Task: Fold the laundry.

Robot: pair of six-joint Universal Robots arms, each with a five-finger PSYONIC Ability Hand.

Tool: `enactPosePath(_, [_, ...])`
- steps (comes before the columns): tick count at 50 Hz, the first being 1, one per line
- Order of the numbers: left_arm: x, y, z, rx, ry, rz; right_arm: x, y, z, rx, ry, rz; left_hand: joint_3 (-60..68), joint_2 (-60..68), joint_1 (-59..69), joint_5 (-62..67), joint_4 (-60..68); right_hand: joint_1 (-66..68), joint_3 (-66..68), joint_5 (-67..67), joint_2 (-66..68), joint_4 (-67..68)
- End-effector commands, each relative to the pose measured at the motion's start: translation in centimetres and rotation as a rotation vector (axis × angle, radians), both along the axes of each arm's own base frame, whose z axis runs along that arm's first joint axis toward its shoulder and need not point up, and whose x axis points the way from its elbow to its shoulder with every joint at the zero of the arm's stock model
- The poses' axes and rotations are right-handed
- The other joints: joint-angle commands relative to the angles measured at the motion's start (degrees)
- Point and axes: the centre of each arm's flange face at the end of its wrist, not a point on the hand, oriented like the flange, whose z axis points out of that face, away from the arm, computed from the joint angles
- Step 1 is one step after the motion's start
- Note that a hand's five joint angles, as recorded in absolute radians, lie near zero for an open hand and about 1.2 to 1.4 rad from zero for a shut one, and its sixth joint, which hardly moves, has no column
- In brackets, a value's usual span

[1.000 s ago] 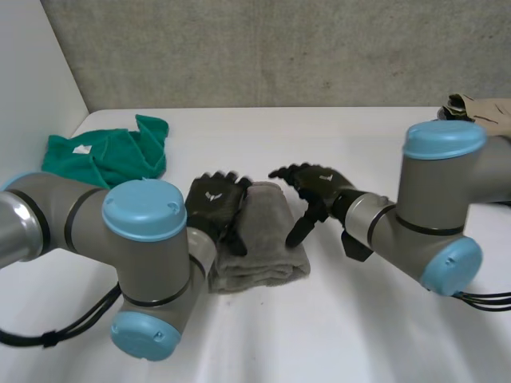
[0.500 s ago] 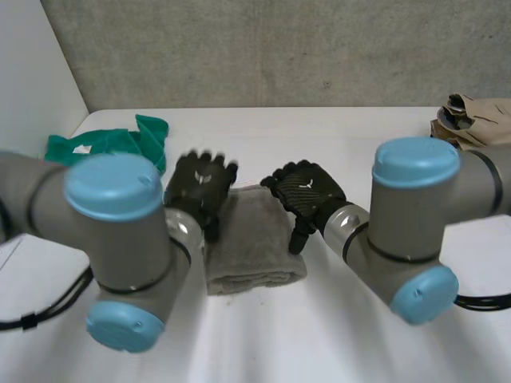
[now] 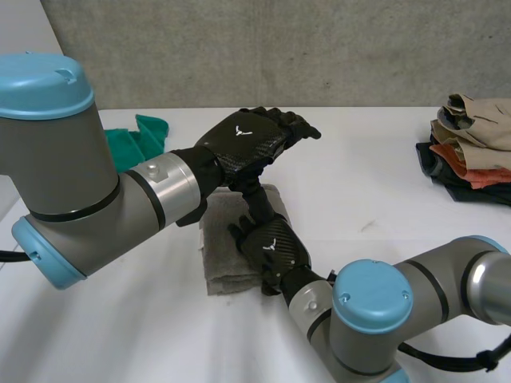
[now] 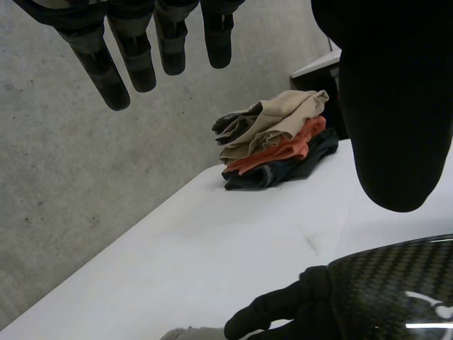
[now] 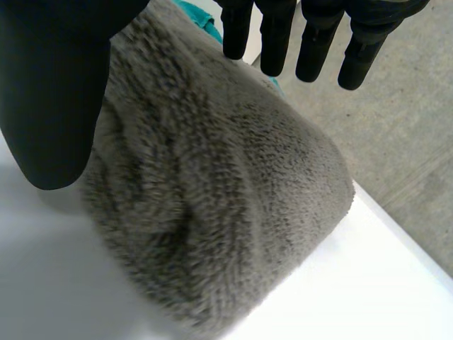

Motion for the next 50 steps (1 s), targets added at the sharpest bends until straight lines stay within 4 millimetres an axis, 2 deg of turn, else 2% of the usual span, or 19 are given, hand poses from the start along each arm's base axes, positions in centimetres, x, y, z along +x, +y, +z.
enactPosePath(1, [0.0,-0.1,-0.1,-0.008,-0.001,0.013,0.9,-1.2,-0.5,-0.044,0.008,0.003,1.1,1.6,1.9,0.7,1.7,13.7,13.0,12.8,13.0,13.2])
enactPosePath(9, [0.0,-0.1,-0.2,-0.003,-0.003,0.014,1.8,-2.2,0.2,-0.078,-0.025,0.005,1.1,1.6,1.9,0.7,1.7,26.3,25.6,25.4,25.7,25.8])
enactPosePath(13, [0.1,-0.2,-0.1,-0.006,-0.001,0.016,2.5,-2.9,0.3,-0.087,-0.045,0.013,1.1,1.6,1.9,0.7,1.7,63.8,63.0,62.8,63.1,63.2])
enactPosePath(15, [0.1,-0.2,0.1,-0.009,0.002,0.018,2.9,-3.9,0.6,-0.108,-0.057,-0.007,0.9,1.5,1.8,0.5,1.6,65.2,64.4,64.2,64.5,64.6])
enactPosePath(19, [0.2,-0.3,0.5,-0.023,0.008,0.023,2.3,-7.4,3.4,-0.171,-0.117,-0.075,0.8,1.3,1.6,0.3,1.4,65.2,64.4,64.2,64.5,64.6])
enactPosePath(23, [0.9,-1.6,2.0,-0.072,0.038,0.080,0.9,-11.8,9.7,-0.300,-0.236,-0.146,0.8,1.3,1.6,0.3,1.4,65.2,64.4,64.2,64.5,64.6])
enactPosePath(26, [1.1,-1.8,3.1,-0.103,0.058,0.100,-0.5,-14.3,12.5,-0.364,-0.302,-0.195,0.6,1.1,1.4,0.2,1.2,65.2,64.4,64.2,64.5,64.6])
enactPosePath(27, [1.2,-1.8,3.8,-0.123,0.072,0.108,-1.6,-16.0,14.3,-0.411,-0.346,-0.229,0.6,1.1,1.4,0.2,1.2,65.2,64.4,64.2,64.5,64.6])
enactPosePath(30, [1.3,-1.9,4.7,-0.150,0.091,0.113,-3.6,-18.3,17.4,-0.499,-0.418,-0.273,0.4,0.9,1.3,0.0,1.1,65.2,64.4,64.2,64.5,64.6])
enactPosePath(31, [1.2,-1.9,5.1,-0.160,0.098,0.113,-5.2,-19.7,19.1,-0.557,-0.457,-0.296,0.4,0.9,1.3,0.0,1.1,65.2,64.4,64.2,64.5,64.6])
enactPosePath(34, [1.2,-1.8,5.2,-0.163,0.100,0.110,-8.0,-21.8,21.3,-0.649,-0.497,-0.322,0.3,0.8,1.1,-0.2,0.9,65.2,64.4,64.2,64.5,64.6])
enactPosePath(35, [1.1,-1.6,5.3,-0.164,0.101,0.108,-10.2,-23.4,22.4,-0.698,-0.509,-0.344,0.3,0.8,1.1,-0.2,0.9,65.2,64.4,64.2,64.5,64.6])
enactPosePath(38, [1.1,-1.5,5.1,-0.160,0.099,0.105,-13.4,-25.4,23.4,-0.752,-0.517,-0.352,0.3,0.8,1.1,-0.2,0.9,65.2,64.4,64.2,64.5,64.6])
enactPosePath(39, [1.1,-1.4,4.9,-0.156,0.095,0.102,-15.4,-26.6,23.8,-0.764,-0.519,-0.363,0.3,0.8,1.1,-0.2,0.9,65.2,64.4,64.2,64.5,64.6])
enactPosePath(42, [1.0,-1.3,4.7,-0.151,0.092,0.101,-19.0,-28.7,23.6,-0.768,-0.507,-0.378,0.3,0.8,1.1,-0.2,0.9,65.2,64.4,64.2,64.5,64.6])
enactPosePath(43, [1.0,-1.2,4.6,-0.147,0.089,0.099,-21.7,-30.3,22.8,-0.753,-0.492,-0.392,0.4,0.9,1.3,0.0,1.0,65.2,64.4,64.2,64.5,64.6])
enactPosePath(45, [1.0,-1.1,4.5,-0.144,0.086,0.098,-24.1,-31.7,21.8,-0.733,-0.483,-0.406,0.4,0.9,1.3,0.0,1.1,65.2,64.4,64.2,64.5,64.6])
enactPosePath(49, [0.9,-1.1,4.0,-0.133,0.076,0.096,-28.2,-34.2,17.9,-0.633,-0.455,-0.348,0.4,0.9,1.3,0.0,1.1,65.2,64.4,64.2,64.5,64.6])
enactPosePath(50, [0.9,-1.0,3.8,-0.128,0.073,0.094,-29.6,-34.9,16.1,-0.582,-0.451,-0.330,0.4,0.9,1.3,0.0,1.1,65.2,64.4,64.2,64.5,64.6])
